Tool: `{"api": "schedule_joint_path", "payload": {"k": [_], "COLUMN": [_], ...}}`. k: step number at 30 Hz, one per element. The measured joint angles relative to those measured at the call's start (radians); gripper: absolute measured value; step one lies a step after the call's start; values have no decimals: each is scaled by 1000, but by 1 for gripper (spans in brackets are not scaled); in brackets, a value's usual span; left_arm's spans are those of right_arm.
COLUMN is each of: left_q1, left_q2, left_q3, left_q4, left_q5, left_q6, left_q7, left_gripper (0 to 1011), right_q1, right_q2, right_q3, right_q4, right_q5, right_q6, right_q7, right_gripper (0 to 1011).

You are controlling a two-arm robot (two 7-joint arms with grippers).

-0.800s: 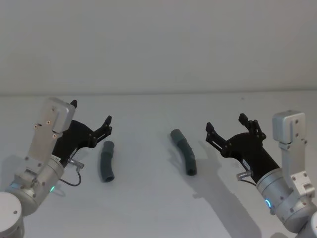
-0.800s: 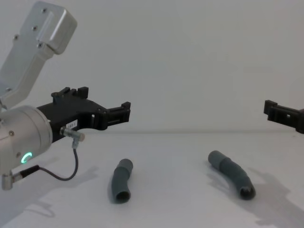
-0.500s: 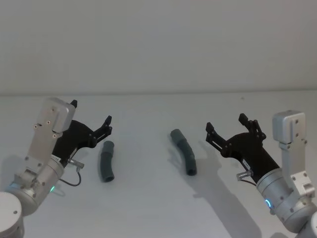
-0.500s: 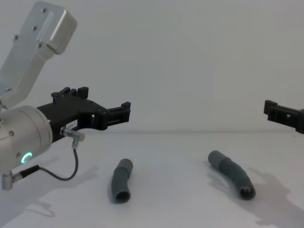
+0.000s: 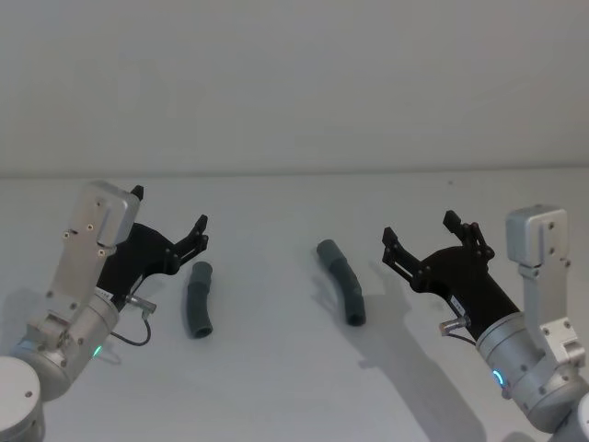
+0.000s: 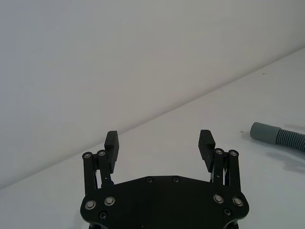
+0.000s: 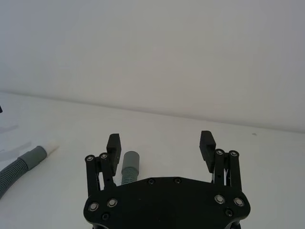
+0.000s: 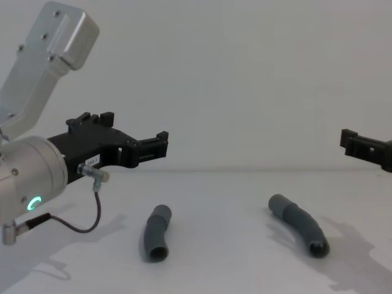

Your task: Use both hands to pick up one end of the pipe from the table, align the ends, and insert them.

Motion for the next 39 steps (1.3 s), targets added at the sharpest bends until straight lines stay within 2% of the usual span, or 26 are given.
{"api": "schedule_joint_path", "payload": {"k": [39], "left_q1": [0], "left_q2": [0], "left_q3": [0], "left_q4": [0], "left_q5": [0], "left_q6": [0], "left_q7": [0], "left_gripper": [1001], "right_q1": [0], "right_q2": [0], "right_q3": [0], "right_q4": [0], "right_q5": [0], "right_q6": [0], "right_q7": [0], "right_gripper": [1004]}}
